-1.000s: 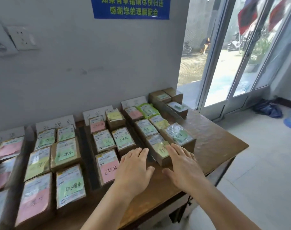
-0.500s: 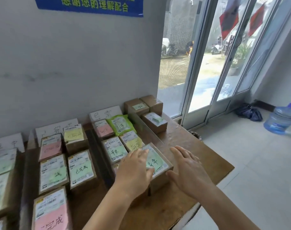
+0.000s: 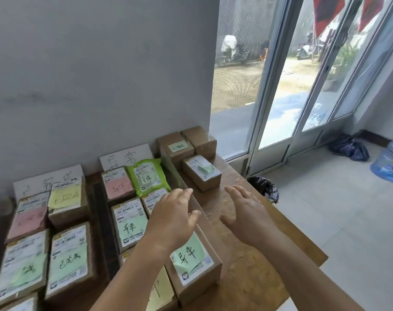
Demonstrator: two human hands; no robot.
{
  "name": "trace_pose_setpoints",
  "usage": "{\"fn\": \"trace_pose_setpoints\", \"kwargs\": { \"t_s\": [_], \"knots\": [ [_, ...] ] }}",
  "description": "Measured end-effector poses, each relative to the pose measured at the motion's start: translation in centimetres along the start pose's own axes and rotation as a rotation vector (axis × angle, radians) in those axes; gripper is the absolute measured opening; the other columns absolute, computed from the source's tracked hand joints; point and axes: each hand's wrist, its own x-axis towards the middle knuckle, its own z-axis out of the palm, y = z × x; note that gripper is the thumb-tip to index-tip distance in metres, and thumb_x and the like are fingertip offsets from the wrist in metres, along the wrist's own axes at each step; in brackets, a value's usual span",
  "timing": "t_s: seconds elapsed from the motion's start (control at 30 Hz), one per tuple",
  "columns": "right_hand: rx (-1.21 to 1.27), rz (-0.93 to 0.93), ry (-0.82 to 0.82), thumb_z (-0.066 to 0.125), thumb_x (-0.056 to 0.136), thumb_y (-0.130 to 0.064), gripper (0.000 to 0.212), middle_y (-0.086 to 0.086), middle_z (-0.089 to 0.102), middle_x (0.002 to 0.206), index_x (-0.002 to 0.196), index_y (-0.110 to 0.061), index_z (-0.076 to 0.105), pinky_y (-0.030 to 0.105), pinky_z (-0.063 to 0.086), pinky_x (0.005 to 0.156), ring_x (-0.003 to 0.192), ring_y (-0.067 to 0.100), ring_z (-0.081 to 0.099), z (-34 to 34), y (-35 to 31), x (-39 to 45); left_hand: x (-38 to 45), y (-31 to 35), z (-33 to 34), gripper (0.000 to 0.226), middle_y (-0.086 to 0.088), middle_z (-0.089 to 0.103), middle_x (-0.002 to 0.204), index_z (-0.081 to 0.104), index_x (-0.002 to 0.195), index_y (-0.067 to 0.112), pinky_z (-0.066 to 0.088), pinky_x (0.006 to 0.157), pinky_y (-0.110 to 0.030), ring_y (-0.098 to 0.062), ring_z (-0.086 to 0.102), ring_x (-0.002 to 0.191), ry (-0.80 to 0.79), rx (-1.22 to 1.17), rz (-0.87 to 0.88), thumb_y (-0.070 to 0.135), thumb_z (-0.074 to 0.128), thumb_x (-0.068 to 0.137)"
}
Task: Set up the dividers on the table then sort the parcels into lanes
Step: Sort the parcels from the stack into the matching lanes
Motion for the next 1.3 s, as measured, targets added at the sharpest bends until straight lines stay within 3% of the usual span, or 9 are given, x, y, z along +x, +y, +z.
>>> {"fn": "trace_pose_setpoints", "kwargs": {
  "t_s": [0.4,0.73,0.8,0.9,0.97,1.13,1.3],
  "knots": [
    [0.016,-0.221,-0.153,0.056,0.091,-0.039,0.071,-0.005,0.024,0.155,0.150,-0.022,0.022,0.032,0.022,0.115,0.141,0.020,0.025,-1.2,7.7,14.0,13.0,6.0,5.2,0.061,0.000,0.039,0.146,0.027,0.149,0.021,0.031,0.108,-0.034,-0.021,0.034,0.133,0.028,0.006,-0.302,0.039,0.050,0.096],
    [0.094,-0.258,-0.311,0.052,0.094,-0.037,0.056,-0.001,0.037,0.146,0.143,-0.019,0.030,0.031,0.032,0.101,0.133,0.023,0.037,1.5,10.4,22.5,20.0,4.0,11.5,0.062,-0.004,0.042,0.138,0.023,0.149,0.022,0.042,0.099,-0.040,-0.025,0.043,0.125,-0.011,-0.075,-0.631,0.037,0.050,0.094],
    [0.137,-0.249,-0.329,0.050,0.094,-0.034,0.048,0.003,0.044,0.139,0.136,-0.016,0.035,0.034,0.034,0.096,0.128,0.026,0.042,2.6,10.2,23.7,20.7,3.5,12.5,0.060,-0.004,0.045,0.137,0.026,0.147,0.022,0.044,0.096,-0.040,-0.025,0.047,0.123,-0.003,-0.117,-0.685,0.035,0.051,0.094],
    [0.230,-0.214,-0.344,0.048,0.092,-0.029,0.024,0.008,0.056,0.119,0.108,-0.014,0.039,0.036,0.038,0.079,0.111,0.030,0.051,4.7,10.3,25.1,21.3,2.9,13.7,0.048,-0.004,0.053,0.132,0.037,0.136,0.018,0.046,0.092,-0.038,-0.026,0.053,0.118,0.027,-0.218,-0.777,0.034,0.053,0.094],
    [0.277,-0.183,-0.357,0.048,0.093,-0.027,0.017,0.009,0.059,0.116,0.103,-0.016,0.040,0.035,0.039,0.075,0.107,0.030,0.054,5.5,10.3,25.4,21.4,2.9,14.2,0.041,-0.005,0.057,0.128,0.044,0.128,0.016,0.046,0.091,-0.036,-0.026,0.055,0.115,0.044,-0.274,-0.822,0.034,0.053,0.094],
    [0.374,-0.138,-0.330,0.051,0.094,-0.025,0.034,0.006,0.058,0.125,0.126,-0.015,0.045,0.033,0.044,0.084,0.111,0.025,0.057,6.1,10.5,25.0,21.2,3.7,14.5,0.033,-0.003,0.063,0.123,0.052,0.122,0.016,0.045,0.087,-0.029,-0.023,0.058,0.111,0.147,-0.425,-0.874,0.032,0.056,0.093],
    [0.478,-0.124,-0.283,0.062,0.089,-0.027,0.038,-0.004,0.060,0.122,0.124,-0.023,0.047,0.031,0.050,0.085,0.106,0.014,0.059,5.8,10.9,23.8,20.8,4.8,13.8,0.049,-0.002,0.064,0.116,0.048,0.116,0.012,0.045,0.077,-0.028,-0.021,0.062,0.103,0.278,-0.531,-0.961,0.046,0.065,0.085]
  ]
}}
